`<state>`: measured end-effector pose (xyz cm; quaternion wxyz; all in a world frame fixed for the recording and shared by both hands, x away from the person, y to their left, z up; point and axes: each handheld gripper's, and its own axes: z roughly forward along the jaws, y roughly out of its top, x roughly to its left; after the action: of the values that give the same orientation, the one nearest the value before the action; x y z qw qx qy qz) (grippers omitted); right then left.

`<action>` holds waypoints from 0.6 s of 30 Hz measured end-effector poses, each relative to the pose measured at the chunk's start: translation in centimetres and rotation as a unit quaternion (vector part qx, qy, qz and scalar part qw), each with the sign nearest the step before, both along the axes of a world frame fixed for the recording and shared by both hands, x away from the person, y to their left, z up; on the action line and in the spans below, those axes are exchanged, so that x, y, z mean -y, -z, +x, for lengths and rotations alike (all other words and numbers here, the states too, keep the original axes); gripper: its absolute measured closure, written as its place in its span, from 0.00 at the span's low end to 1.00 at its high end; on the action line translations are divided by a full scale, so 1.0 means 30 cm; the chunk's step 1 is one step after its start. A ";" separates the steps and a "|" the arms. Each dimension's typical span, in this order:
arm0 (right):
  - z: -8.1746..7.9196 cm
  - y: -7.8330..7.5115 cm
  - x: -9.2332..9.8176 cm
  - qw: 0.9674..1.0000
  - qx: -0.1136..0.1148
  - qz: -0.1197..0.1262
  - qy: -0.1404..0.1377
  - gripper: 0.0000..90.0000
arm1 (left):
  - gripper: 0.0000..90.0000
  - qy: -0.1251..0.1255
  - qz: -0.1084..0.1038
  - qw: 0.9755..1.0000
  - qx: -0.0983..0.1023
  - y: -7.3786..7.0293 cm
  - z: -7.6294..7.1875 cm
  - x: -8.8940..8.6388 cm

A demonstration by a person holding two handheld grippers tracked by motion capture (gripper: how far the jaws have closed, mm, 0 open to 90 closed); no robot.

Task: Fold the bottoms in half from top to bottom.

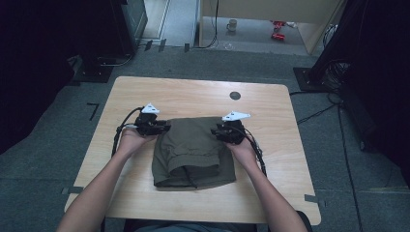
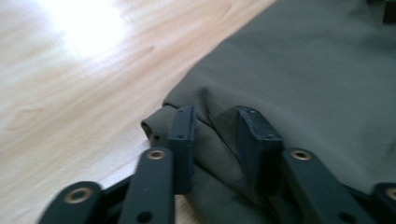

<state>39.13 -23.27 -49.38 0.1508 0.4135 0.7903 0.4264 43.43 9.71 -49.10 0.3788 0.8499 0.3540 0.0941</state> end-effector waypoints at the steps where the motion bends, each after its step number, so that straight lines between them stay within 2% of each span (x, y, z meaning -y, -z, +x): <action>1: 0.010 0.004 -0.002 1.000 -0.002 -0.001 0.001 0.66 | 0.71 0.002 0.003 1.000 0.002 0.009 -0.001 0.005; 5: 0.036 0.030 -0.012 1.000 -0.009 -0.011 0.005 0.63 | 0.58 0.007 0.016 1.000 0.016 0.038 -0.012 0.022; 7: 0.042 0.044 -0.014 1.000 -0.011 -0.018 0.008 0.62 | 0.57 0.013 0.022 0.999 0.028 0.053 -0.016 0.026; 9: 0.042 0.052 -0.018 1.000 -0.010 -0.028 0.007 0.61 | 0.58 0.013 0.022 0.999 0.030 0.054 -0.014 0.025; 10: 0.043 0.056 -0.019 0.999 -0.009 -0.038 0.005 0.61 | 0.60 0.010 0.024 0.999 0.030 0.053 -0.012 0.022; 12: 0.040 0.064 -0.024 0.998 -0.012 -0.054 0.005 0.62 | 0.73 0.005 0.029 0.999 0.033 0.052 -0.010 0.012; 13: 0.040 0.070 -0.025 0.998 -0.012 -0.060 0.004 0.62 | 0.79 0.004 0.025 0.999 0.028 0.052 -0.006 0.003; 15: 0.037 0.077 -0.023 0.998 -0.007 -0.057 0.005 0.62 | 0.88 0.002 0.012 1.000 0.014 0.054 -0.001 -0.004; 18: 0.036 0.078 -0.021 0.998 -0.007 -0.056 0.007 0.63 | 0.98 0.001 0.024 1.000 0.012 0.039 0.000 0.001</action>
<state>40.20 -22.64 -51.72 0.1711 0.4132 0.8108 0.3776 43.43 9.67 -50.26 0.3624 0.8579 0.3464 0.1125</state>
